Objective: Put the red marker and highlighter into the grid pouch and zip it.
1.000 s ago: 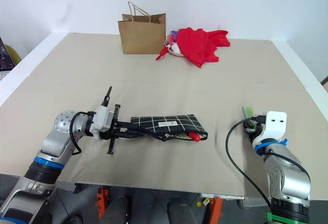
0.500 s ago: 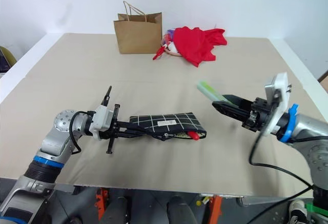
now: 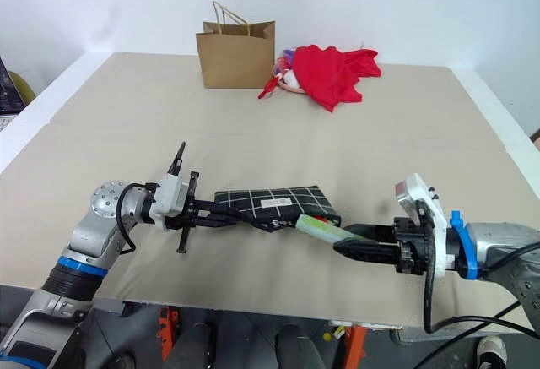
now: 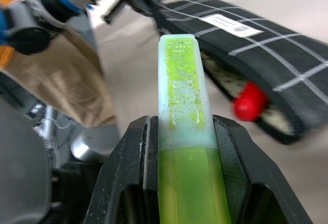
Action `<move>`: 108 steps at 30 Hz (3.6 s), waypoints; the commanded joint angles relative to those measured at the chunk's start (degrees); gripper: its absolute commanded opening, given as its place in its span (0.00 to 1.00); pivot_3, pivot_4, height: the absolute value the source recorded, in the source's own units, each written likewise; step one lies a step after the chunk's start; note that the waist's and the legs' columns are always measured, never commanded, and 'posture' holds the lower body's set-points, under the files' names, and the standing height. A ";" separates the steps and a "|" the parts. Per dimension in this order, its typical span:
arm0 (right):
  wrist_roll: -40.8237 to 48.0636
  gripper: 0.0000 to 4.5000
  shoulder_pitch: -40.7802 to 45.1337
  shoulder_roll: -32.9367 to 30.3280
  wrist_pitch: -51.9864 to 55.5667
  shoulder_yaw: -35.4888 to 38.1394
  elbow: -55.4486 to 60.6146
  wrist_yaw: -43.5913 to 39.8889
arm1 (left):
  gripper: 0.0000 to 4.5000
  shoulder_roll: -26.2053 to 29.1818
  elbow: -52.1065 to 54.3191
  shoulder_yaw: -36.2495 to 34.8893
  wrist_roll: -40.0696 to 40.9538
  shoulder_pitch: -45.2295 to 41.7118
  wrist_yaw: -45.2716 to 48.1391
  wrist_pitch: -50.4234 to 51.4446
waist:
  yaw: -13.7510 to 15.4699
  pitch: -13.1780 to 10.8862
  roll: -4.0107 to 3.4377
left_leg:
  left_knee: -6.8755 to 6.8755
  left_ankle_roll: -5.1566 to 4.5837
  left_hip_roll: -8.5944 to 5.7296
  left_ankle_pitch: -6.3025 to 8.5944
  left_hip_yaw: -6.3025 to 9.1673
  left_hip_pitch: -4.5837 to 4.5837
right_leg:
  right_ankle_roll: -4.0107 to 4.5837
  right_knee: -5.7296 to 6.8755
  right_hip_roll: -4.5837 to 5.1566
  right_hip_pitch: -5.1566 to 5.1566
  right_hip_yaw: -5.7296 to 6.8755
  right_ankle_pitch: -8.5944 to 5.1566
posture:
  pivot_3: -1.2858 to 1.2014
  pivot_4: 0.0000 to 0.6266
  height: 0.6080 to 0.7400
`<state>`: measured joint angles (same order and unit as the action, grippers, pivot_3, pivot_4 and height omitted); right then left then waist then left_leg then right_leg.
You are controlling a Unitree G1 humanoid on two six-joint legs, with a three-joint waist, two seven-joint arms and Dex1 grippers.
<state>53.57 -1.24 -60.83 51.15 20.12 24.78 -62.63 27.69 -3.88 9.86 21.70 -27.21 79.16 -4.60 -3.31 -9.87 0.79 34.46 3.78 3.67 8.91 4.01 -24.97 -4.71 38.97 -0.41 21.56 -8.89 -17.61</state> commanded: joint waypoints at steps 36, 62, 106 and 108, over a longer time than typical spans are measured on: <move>-13.23 0.25 16.58 7.27 -6.25 -17.26 -4.40 0.72 | 0.00 -0.61 2.69 0.37 0.51 -0.07 -0.40 -0.45 | 0.00 -0.01 -0.01 | -0.03 0.00 0.00 0.01 0.01 -0.01 | 0.00 0.00 -0.01 0.02 0.02 -0.02 | 0.52 0.24 1.00; -5.55 0.98 9.21 3.46 -3.13 -6.35 -2.36 -6.49 | 0.00 0.30 3.37 -0.59 0.72 0.89 -1.57 1.17 | 0.52 -0.01 -0.01 | -0.04 -0.01 0.00 0.01 0.01 -0.06 | 0.01 0.00 0.00 0.03 0.04 -0.05 | 0.52 0.24 1.00; -33.39 0.01 18.17 22.86 -69.12 -22.16 -17.43 -8.63 | 0.00 0.10 3.72 -2.08 2.24 -0.97 -3.16 5.40 | -0.83 -0.21 0.18 | -0.08 0.05 0.02 -0.06 0.05 0.21 | 0.04 0.06 -0.04 -0.18 0.07 0.03 | 0.52 0.24 1.00; -32.76 0.01 17.32 21.69 -68.20 -19.98 -17.54 -7.44 | 0.00 0.22 3.59 -1.92 1.96 -0.84 -2.96 4.88 | -0.82 -0.21 0.18 | -0.08 0.05 0.01 -0.06 0.05 0.20 | 0.04 0.06 -0.03 -0.19 0.07 0.03 | 0.52 0.24 1.00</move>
<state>18.67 16.42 -37.71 -17.71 -3.77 6.46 -71.65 27.69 -1.59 8.44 23.56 -28.00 75.77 1.80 -4.14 -10.08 0.97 34.39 3.83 3.68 8.85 4.06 -24.78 -4.67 39.03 -0.44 21.37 -8.82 -17.59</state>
